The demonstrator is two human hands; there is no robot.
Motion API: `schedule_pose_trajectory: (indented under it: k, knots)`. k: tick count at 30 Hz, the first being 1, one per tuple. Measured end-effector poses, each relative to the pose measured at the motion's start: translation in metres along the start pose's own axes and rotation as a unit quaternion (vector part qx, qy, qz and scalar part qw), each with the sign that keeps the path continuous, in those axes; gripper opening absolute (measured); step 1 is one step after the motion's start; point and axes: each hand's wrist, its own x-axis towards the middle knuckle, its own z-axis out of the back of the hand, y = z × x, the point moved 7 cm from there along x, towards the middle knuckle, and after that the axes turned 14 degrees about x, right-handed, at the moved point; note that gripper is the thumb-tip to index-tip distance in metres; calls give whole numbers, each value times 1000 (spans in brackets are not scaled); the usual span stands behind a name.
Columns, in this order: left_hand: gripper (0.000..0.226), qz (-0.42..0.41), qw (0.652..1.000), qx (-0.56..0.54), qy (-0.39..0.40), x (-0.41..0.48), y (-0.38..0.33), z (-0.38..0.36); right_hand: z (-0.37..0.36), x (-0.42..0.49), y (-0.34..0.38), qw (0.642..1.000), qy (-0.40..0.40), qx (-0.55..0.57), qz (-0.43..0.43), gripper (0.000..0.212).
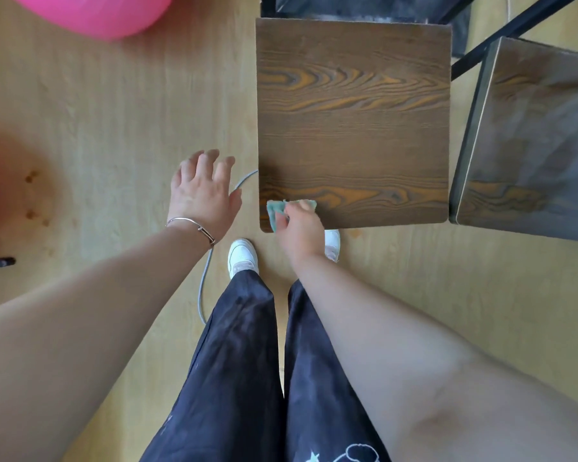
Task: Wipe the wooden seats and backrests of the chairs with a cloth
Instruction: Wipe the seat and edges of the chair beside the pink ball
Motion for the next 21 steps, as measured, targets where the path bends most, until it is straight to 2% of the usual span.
schedule_pose_trajectory:
  k: [3, 5, 7, 9, 12, 17, 21]
  knots:
    - [53, 35, 999, -10, -8, -3, 18, 11, -36, -10, 29, 990, 134, 34, 22, 24]
    - [53, 54, 998, -13, -9, -5, 26, 19, -36, -8, 44, 983, 167, 77, 4, 24]
    - [53, 61, 998, -10, -12, -6, 25, 26, -10, 7, 54, 985, 135, 111, -2, 25]
    - [53, 60, 998, -10, -14, -5, 17, 33, 30, 27, 67, 990, 84, 107, 49, 23]
    - [53, 59, 998, -19, -16, 4, -4, 41, 93, 60, 81, 988, 52, 51, 133, 18]
    - [52, 47, 998, -37, -27, 26, -52, 48, 154, 114, 72, 977, 60, -59, 198, 14]
    - [51, 41, 998, -43, -25, 43, -80, 46, 163, 142, 34, 975, 104, -123, 153, 25]
